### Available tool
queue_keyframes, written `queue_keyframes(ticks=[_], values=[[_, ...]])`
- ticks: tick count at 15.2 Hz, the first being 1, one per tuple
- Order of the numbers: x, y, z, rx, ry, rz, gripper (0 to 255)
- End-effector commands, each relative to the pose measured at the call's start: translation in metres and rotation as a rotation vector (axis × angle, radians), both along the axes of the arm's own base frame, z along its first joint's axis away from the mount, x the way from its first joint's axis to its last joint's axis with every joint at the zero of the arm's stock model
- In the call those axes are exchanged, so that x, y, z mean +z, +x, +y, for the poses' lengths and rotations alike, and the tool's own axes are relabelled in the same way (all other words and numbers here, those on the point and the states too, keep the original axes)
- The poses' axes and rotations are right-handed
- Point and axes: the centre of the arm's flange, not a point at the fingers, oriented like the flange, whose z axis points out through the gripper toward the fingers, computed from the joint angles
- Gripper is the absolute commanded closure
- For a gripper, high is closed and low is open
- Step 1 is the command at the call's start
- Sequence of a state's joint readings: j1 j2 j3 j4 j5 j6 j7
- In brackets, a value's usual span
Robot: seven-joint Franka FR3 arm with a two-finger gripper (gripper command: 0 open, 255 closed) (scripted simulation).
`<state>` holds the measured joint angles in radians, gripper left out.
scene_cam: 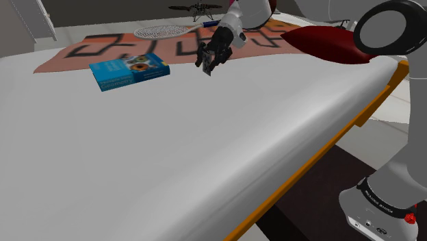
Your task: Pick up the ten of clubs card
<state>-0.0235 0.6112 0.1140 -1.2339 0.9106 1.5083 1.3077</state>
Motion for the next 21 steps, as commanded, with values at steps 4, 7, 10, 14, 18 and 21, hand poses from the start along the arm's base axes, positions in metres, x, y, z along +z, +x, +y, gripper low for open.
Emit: queue_keyframes(ticks=[4,7,10,14,18,21], values=[[-0.001,0.000,0.000,0.000,0.000,0.000,255],[-0.001,0.000,0.000,0.000,0.000,0.000,255],[0.005,0.000,0.000,0.000,0.000,0.000,255],[0.026,0.000,0.000,0.000,0.000,0.000,255],[0.047,0.000,0.000,0.000,0.000,0.000,255],[0.063,0.000,0.000,0.000,0.000,0.000,255]])
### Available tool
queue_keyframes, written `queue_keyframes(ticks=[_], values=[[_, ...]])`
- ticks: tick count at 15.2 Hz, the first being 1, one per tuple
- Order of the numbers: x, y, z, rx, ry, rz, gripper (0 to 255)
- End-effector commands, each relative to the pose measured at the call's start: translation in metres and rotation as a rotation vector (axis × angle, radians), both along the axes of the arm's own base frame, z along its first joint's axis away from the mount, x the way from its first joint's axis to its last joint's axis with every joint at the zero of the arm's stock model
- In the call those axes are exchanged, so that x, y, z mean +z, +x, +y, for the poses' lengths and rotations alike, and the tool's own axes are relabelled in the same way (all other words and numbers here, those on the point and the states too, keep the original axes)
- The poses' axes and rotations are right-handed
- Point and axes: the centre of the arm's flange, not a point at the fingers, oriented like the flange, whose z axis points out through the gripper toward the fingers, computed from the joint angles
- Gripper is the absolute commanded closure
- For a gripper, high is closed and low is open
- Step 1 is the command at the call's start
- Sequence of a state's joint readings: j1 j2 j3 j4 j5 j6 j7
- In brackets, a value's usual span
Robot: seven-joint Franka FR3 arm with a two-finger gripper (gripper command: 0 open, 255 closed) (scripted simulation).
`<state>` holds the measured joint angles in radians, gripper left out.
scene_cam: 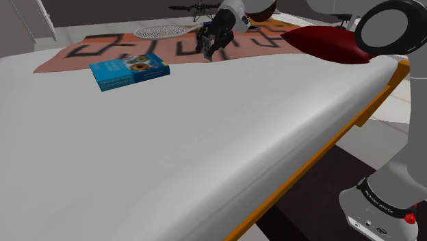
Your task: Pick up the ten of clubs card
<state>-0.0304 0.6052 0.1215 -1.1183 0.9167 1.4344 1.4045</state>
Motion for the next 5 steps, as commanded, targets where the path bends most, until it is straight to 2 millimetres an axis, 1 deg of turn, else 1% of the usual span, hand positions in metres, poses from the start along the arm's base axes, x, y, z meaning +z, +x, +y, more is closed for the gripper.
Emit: queue_keyframes(ticks=[1,3,5], values=[[0.012,0.000,0.000,0.000,0.000,0.000,255],[0.022,0.000,0.000,0.000,0.000,0.000,255],[0.023,0.000,0.000,0.000,0.000,0.000,255]])
